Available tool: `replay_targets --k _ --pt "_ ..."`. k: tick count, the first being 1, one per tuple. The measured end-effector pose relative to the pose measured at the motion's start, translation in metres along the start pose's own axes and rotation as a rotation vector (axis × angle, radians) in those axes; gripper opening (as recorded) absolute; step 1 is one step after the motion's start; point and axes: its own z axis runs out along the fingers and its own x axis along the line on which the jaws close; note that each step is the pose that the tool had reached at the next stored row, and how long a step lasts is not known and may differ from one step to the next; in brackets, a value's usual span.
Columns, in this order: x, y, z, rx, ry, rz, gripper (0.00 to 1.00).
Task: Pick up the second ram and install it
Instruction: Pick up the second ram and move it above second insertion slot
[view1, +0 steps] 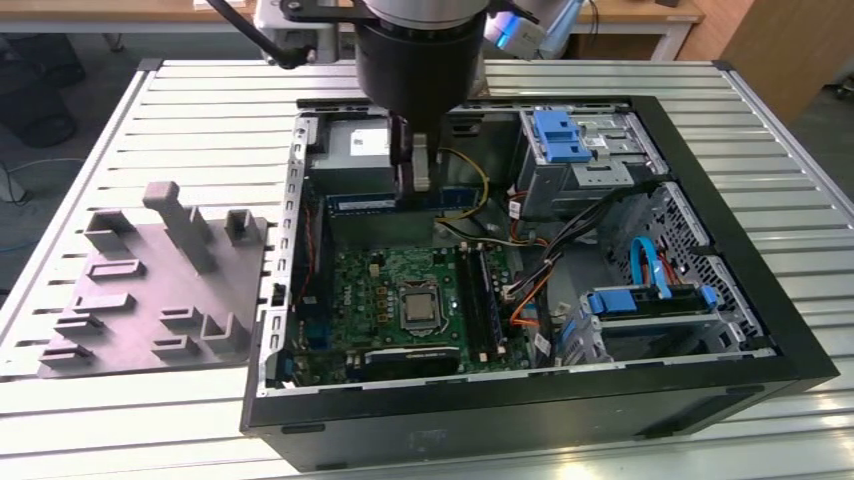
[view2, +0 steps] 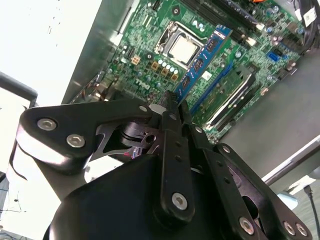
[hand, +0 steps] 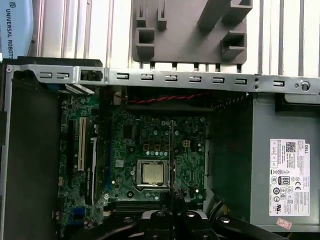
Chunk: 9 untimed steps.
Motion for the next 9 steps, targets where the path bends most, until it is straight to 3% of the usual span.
replay_targets --k 9 --pt "0.001 -0.0095 0.0158 -0.0016 0.0001 0.0 0.14"
